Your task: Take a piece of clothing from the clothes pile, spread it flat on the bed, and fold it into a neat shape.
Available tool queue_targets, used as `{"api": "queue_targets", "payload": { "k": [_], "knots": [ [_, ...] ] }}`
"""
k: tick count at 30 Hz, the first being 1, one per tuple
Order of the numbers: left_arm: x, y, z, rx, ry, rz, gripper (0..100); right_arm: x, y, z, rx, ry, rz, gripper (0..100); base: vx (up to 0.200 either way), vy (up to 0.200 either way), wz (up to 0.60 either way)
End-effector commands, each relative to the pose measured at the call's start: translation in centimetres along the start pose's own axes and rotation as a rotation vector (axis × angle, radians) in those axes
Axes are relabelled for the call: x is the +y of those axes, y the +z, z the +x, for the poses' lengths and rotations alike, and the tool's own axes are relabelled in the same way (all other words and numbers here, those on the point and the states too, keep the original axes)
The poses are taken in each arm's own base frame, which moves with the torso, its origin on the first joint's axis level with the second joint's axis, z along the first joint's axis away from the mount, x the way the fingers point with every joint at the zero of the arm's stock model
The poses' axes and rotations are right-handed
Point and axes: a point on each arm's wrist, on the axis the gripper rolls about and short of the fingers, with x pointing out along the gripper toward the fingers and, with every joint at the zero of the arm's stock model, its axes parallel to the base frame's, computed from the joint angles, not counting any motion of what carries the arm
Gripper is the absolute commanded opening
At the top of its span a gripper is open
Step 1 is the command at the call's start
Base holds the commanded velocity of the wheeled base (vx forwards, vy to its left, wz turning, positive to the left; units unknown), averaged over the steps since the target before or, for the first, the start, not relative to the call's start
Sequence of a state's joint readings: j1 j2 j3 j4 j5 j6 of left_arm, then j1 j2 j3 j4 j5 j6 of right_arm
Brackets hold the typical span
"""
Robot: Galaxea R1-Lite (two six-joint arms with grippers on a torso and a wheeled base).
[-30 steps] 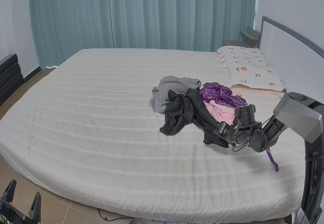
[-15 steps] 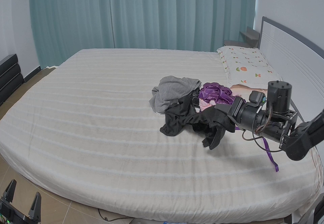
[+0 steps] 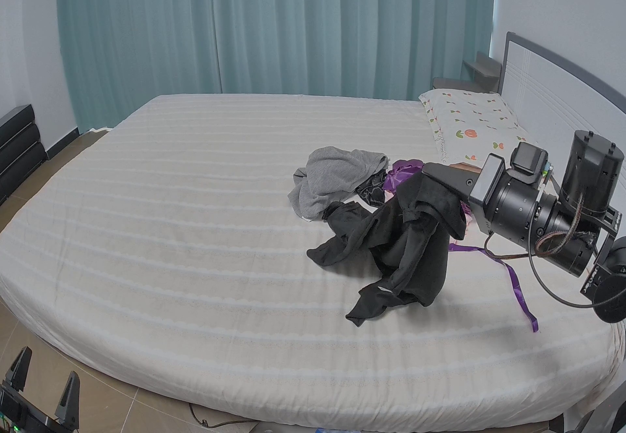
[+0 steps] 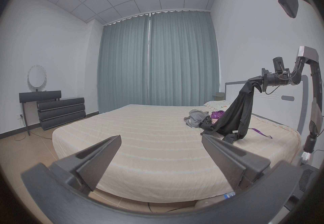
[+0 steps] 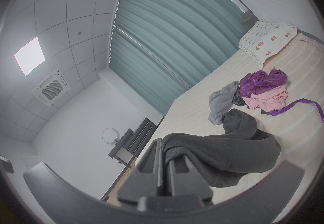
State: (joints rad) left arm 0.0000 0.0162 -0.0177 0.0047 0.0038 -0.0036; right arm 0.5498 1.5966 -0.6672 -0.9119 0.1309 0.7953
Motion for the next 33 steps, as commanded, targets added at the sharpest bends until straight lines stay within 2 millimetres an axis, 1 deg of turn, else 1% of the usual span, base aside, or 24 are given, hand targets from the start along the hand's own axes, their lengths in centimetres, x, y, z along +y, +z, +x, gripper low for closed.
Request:
{"api": "queue_targets", "payload": {
  "k": [1,4,7,15,16,18,19,20,21,22,24,25,26,28,29,31,33],
  "knots": [
    [0.0,-0.5,0.0,0.0,-0.001,-0.003,100,1.0,0.0,-0.7,-0.004,0.035,-0.004,0,0.0,0.0,0.0],
    [0.0,-0.5,0.0,0.001,-0.002,0.002,100,1.2,-0.3,-0.7,0.006,0.041,-0.007,0,0.0,0.0,0.0],
    [0.0,-0.5,0.1,0.012,-0.03,-0.001,100,1.3,-0.2,-0.8,0.004,0.047,-0.009,0,0.0,0.0,0.0],
    [-0.1,-0.4,0.0,-0.006,-0.036,0.011,100,1.5,-0.2,-0.9,0.002,0.054,-0.012,0,0.0,0.0,0.0],
    [-0.1,0.7,-0.2,-0.072,-0.032,-0.008,100,1.6,-0.2,-0.9,-0.001,0.056,-0.01,0,0.0,0.0,0.0],
    [-0.1,5.9,-1.6,-0.279,-0.046,-0.061,100,1.6,-0.1,-1.1,0.0,0.06,-0.008,0,0.0,0.0,0.0],
    [-0.1,6.6,-1.4,-0.268,-0.051,-0.071,100,1.6,-0.1,-1.1,0.002,0.058,-0.006,0,0.0,0.0,0.0],
    [-0.1,6.6,-1.4,-0.268,-0.051,-0.071,100,1.6,-0.1,-1.1,0.002,0.058,-0.006,0,0.0,0.0,0.0],
    [-0.1,7.0,0.4,-0.127,-0.053,-0.067,100,1.5,-0.1,-1.0,0.001,0.057,-0.006,0,0.0,0.0,0.0],
    [-0.1,6.8,1.0,-0.079,-0.059,-0.061,100,1.5,-0.1,-1.1,0.001,0.057,-0.006,0,0.0,0.0,0.0],
    [-0.2,6.4,1.9,0.012,-0.083,-0.064,100,1.5,-0.2,-1.1,0.005,0.057,-0.006,0,0.0,0.0,0.0],
    [-0.3,6.3,2.6,0.067,-0.124,-0.068,100,1.4,-0.2,-1.0,0.005,0.055,-0.004,0,0.0,0.0,0.0],
    [-0.3,6.2,2.7,0.073,-0.133,-0.07,100,1.4,-0.2,-1.0,0.006,0.054,-0.004,0,0.0,0.0,0.0],
    [-0.6,5.8,3.9,0.177,-0.261,-0.076,100,1.4,-0.2,-0.9,-0.001,0.049,-0.007,0,0.0,0.0,0.0],
    [-0.6,5.8,4.0,0.192,-0.272,-0.077,100,1.4,-0.2,-0.9,0.001,0.048,-0.008,0,0.0,0.0,0.0],
    [-1.0,5.5,5.9,0.32,-0.358,-0.078,100,1.3,0.0,-1.0,-0.007,0.045,-0.01,0,0.0,0.0,0.0],
    [-1.0,5.5,5.9,0.32,-0.358,-0.078,100,1.3,0.0,-1.0,-0.007,0.045,-0.01,0,0.0,0.0,0.0]
  ]
}}
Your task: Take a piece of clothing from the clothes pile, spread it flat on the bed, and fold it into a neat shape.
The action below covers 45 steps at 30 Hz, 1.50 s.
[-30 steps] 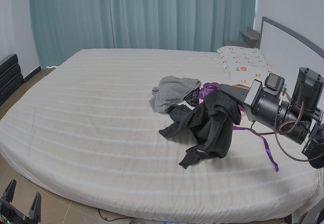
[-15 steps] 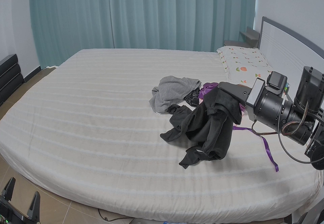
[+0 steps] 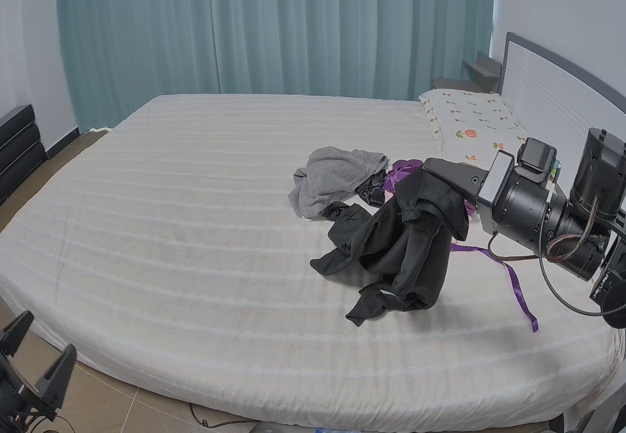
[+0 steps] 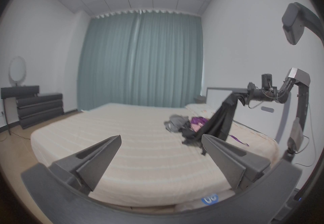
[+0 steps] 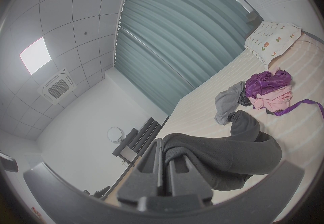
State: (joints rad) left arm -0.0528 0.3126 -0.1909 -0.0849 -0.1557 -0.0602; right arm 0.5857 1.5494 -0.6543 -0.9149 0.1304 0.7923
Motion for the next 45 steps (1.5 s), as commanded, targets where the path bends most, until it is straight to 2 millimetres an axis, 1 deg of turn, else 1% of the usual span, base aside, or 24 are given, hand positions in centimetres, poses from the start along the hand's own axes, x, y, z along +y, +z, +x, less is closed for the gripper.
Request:
{"api": "queue_targets", "payload": {
  "k": [1,2,3,4,10,11,15,19,20,21,22,23,24,25,26,27,30,31,36,37,38,40,42,45],
  "knots": [
    [0.0,-0.5,7.0,0.431,-0.202,-0.073,100,-0.5,0.7,0.0,-0.025,-0.018,-0.004,0,0.0,0.0,0.0],
    [0.0,-0.6,8.2,0.469,-0.213,-0.076,100,-0.5,0.7,0.1,-0.028,-0.021,-0.004,0,0.0,0.0,0.0],
    [0.0,-0.7,8.8,0.485,-0.215,-0.078,100,-0.6,0.8,0.1,-0.028,-0.024,-0.004,0,0.0,0.0,0.0],
    [0.0,-1.2,10.7,0.536,-0.22,-0.081,100,-0.7,0.8,0.1,-0.029,-0.025,-0.004,0,0.0,0.0,0.0],
    [-0.5,-3.6,17.3,0.656,-0.239,-0.083,100,-0.8,0.8,0.1,-0.027,-0.027,-0.003,0,0.0,0.0,0.0],
    [-0.7,-4.4,18.8,0.684,-0.248,-0.082,100,-0.8,0.8,0.2,-0.027,-0.027,-0.003,0,0.0,0.0,0.0],
    [-1.4,-6.8,22.3,0.718,-0.264,-0.068,100,-1.2,0.5,0.5,-0.014,-0.04,0.0,0,0.0,0.0,0.0],
    [-2.3,-7.2,23.8,0.655,-0.252,-0.057,100,-1.3,0.4,0.6,-0.01,-0.044,-0.001,0,0.0,0.0,0.0],
    [-3.2,-7.4,24.4,0.647,-0.25,-0.078,100,-1.3,0.4,0.7,-0.009,-0.043,-0.002,0,0.0,0.0,0.0],
    [-3.4,-7.5,24.5,0.647,-0.25,-0.083,100,-1.3,0.4,0.7,-0.01,-0.044,-0.003,0,0.0,0.0,0.0],
    [-4.6,-8.0,25.3,0.653,-0.257,-0.092,100,-1.3,0.5,0.7,-0.014,-0.042,-0.003,0,0.0,0.0,0.0],
    [-4.7,-8.0,25.4,0.654,-0.256,-0.091,100,-1.3,0.5,0.7,-0.014,-0.042,-0.003,0,0.0,0.0,0.0],
    [-5.8,-8.7,26.6,0.654,-0.259,-0.083,100,-1.2,0.6,0.7,-0.021,-0.042,-0.004,0,0.0,0.0,0.0],
    [-6.2,-9.1,27.3,0.655,-0.255,-0.077,100,-1.2,0.6,0.7,-0.021,-0.042,-0.006,0,0.0,0.0,0.0],
    [-6.2,-9.1,27.3,0.655,-0.255,-0.077,100,-1.2,0.6,0.7,-0.021,-0.042,-0.006,0,0.0,0.0,0.0],
    [-6.5,-10.2,28.3,0.67,-0.253,-0.076,100,-1.1,0.7,0.8,-0.025,-0.038,-0.011,0,0.0,0.0,0.0],
    [-7.1,-12.3,29.7,0.715,-0.264,-0.07,100,-1.0,0.9,0.7,-0.03,-0.035,-0.021,0,0.0,0.0,0.0],
    [-7.3,-13.1,30.6,0.71,-0.26,-0.068,100,-0.8,1.0,0.6,-0.034,-0.03,-0.025,0,0.0,0.0,0.0],
    [-8.4,-14.5,33.3,0.642,-0.288,-0.075,100,-0.5,0.9,0.8,-0.032,-0.018,-0.038,0,0.0,0.0,0.0],
    [-9.0,-14.9,34.2,0.625,-0.3,-0.074,100,-0.4,0.8,0.9,-0.031,-0.017,-0.046,0,0.0,0.0,0.0],
    [-9.1,-15.0,34.3,0.623,-0.302,-0.074,100,-0.4,0.8,0.9,-0.031,-0.017,-0.047,0,0.0,0.0,0.0],
    [-9.9,-15.5,35.9,0.593,-0.32,-0.074,100,-0.3,0.9,0.8,-0.034,-0.011,-0.054,0,0.0,0.0,0.0],
    [-10.2,-15.7,36.4,0.585,-0.325,-0.076,100,-0.1,0.8,0.8,-0.029,-0.006,-0.056,0,0.0,0.0,0.0],
    [-11.6,-17.3,38.3,0.566,-0.349,-0.079,100,0.1,0.8,1.2,-0.029,0.003,-0.058,0,0.0,0.0,0.0]
  ]
}}
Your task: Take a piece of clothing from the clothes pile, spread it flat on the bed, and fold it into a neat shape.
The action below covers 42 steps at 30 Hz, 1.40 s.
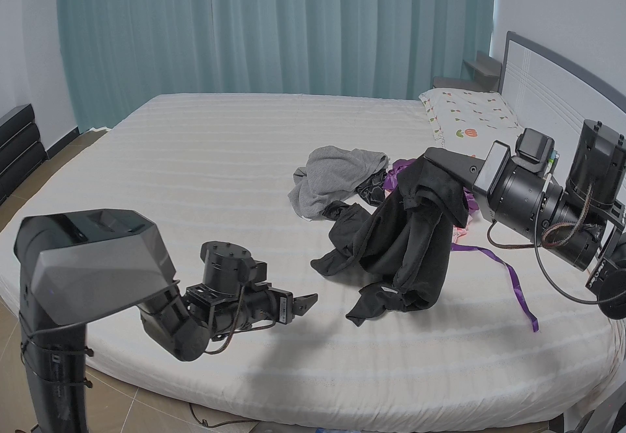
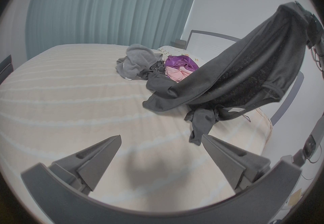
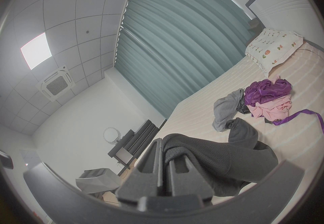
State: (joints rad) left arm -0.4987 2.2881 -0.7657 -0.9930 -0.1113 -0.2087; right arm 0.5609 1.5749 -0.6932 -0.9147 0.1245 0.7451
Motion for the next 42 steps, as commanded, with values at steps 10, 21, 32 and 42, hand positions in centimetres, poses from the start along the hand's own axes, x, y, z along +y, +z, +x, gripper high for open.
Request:
{"api": "queue_targets", "payload": {
  "k": [10,21,32,42],
  "knots": [
    [-1.1,-0.9,9.5,-0.073,-0.05,0.018,100,1.3,0.1,0.4,-0.002,0.048,-0.011,0,0.0,0.0,0.0],
    [-1.8,-0.2,13.0,-0.122,-0.044,0.024,100,1.3,0.0,0.3,-0.001,0.047,-0.01,0,0.0,0.0,0.0],
    [-1.0,-0.3,12.3,-0.144,0.036,-0.06,0,-0.3,0.7,0.3,-0.023,-0.006,-0.021,0,0.0,0.0,0.0],
    [-1.6,0.9,1.6,-0.191,0.065,-0.103,0,-5.9,0.6,1.9,-0.008,-0.183,0.001,0,0.0,0.0,0.0]
  ]
}}
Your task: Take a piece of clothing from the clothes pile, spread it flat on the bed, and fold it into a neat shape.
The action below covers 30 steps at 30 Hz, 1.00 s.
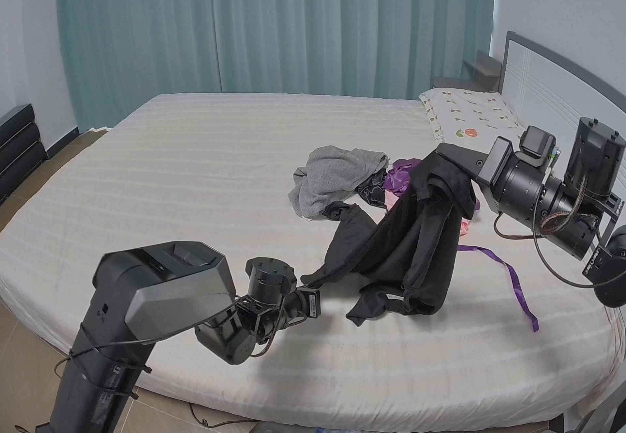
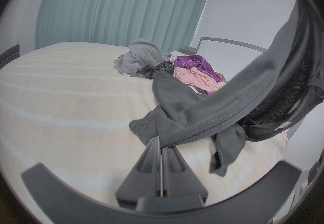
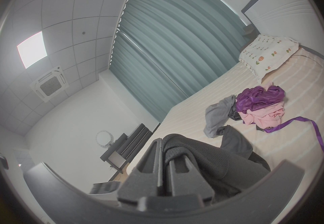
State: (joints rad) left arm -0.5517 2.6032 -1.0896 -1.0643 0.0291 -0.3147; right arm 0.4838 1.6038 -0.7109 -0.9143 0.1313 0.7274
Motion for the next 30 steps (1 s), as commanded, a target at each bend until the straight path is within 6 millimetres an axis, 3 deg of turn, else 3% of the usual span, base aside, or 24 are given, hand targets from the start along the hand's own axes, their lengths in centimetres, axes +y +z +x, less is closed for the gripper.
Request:
{"api": "queue_targets", "payload": {
  "k": [1,6,9,10,12,16,18,22,23,24,30],
  "knots": [
    [-1.1,4.6,-8.4,-0.103,-0.006,-0.043,0,-4.4,-1.0,2.1,0.038,-0.137,0.02,0,0.0,0.0,0.0],
    [-2.2,8.7,-13.4,-0.224,-0.02,-0.135,0,-5.9,-1.2,4.1,0.016,-0.157,0.024,0,0.0,0.0,0.0],
    [-2.5,11.3,-15.3,-0.338,0.019,-0.158,0,-5.4,1.6,5.0,-0.143,-0.127,-0.005,0,0.0,0.0,0.0],
    [-2.4,12.8,-16.5,-0.406,0.047,-0.178,0,-4.8,3.5,5.1,-0.217,-0.112,-0.017,0,0.0,0.0,0.0],
    [-2.4,14.1,-18.2,-0.463,0.05,-0.191,0,-3.7,5.2,4.8,-0.274,-0.084,-0.029,0,0.0,0.0,0.0],
    [-2.8,16.0,-21.6,-0.551,0.013,-0.232,0,-1.4,6.6,3.0,-0.319,-0.024,-0.039,0,0.0,0.0,0.0],
    [-2.7,15.7,-22.2,-0.545,0.02,-0.243,0,-1.9,5.3,2.6,-0.277,-0.048,-0.03,0,0.0,0.0,0.0],
    [-1.9,13.2,-22.0,-0.463,0.038,-0.33,0,-5.8,-0.1,1.9,-0.081,-0.174,0.004,0,0.0,0.0,0.0],
    [-1.9,13.2,-22.0,-0.463,0.038,-0.33,0,-5.8,-0.1,1.9,-0.081,-0.174,0.004,0,0.0,0.0,0.0],
    [-1.8,12.7,-22.1,-0.445,0.032,-0.383,0,-7.4,-1.8,1.9,-0.021,-0.217,0.022,0,0.0,0.0,0.0],
    [-1.3,9.8,-21.0,-0.329,0.064,-0.403,0,-9.8,-4.7,3.1,0.032,-0.256,0.047,0,0.0,0.0,0.0]
  ]
}}
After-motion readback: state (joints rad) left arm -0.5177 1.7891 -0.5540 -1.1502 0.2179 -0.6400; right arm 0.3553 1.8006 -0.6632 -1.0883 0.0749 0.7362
